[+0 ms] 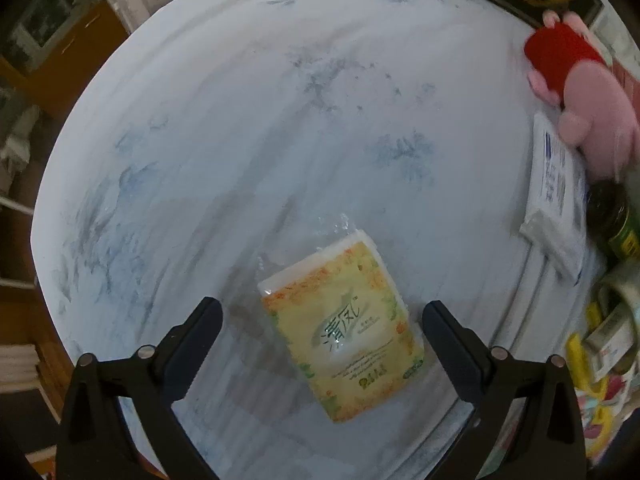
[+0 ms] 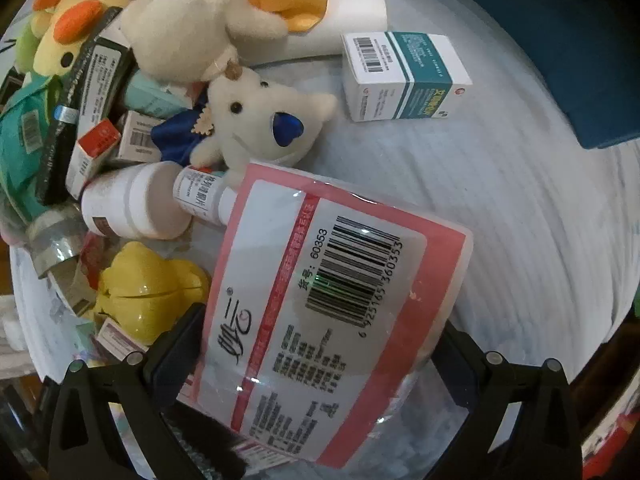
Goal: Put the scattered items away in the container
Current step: 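Grasp the yellow tissue pack with the left tool while the right tool grasps the pink-white tissue pack, then carry both tissue packs over the blue crate with both tools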
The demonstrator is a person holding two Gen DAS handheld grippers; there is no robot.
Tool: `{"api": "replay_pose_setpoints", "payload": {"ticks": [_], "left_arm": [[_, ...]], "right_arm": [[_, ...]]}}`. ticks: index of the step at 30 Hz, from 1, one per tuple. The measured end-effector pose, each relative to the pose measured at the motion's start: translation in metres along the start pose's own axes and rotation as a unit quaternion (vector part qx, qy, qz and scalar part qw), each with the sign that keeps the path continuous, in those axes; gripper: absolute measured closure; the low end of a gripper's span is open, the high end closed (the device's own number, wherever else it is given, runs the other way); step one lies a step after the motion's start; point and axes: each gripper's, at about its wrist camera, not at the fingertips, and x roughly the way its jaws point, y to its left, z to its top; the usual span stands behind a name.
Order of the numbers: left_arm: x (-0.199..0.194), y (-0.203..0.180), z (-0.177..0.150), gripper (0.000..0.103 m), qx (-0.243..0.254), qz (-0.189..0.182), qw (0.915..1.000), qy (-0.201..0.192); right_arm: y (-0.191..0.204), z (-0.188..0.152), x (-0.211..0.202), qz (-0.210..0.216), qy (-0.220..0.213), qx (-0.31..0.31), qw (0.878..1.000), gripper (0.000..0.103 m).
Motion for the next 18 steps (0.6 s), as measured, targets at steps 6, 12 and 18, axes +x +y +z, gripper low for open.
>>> {"api": "replay_pose_setpoints", "payload": {"ticks": [6, 12, 18], "left_arm": [[-0.018, -0.016, -0.006, 0.063, 0.072, -0.027, 0.9966, -0.029], [-0.033, -0.010, -0.006, 0.070, 0.083, -0.059, 0.9944, -0.029], [-0.060, -0.008, -0.006, 0.070, 0.107, -0.077, 0.9903, -0.045]], "right_arm": [[0.008, -0.007, -0.006, 0.004, 0.002, -0.020, 1.000, 0.002], [0.009, -0.020, -0.020, 0.015, 0.010, -0.030, 0.999, 0.005], [0.013, -0.036, -0.041, 0.014, 0.003, -0.047, 0.999, 0.005]]}}
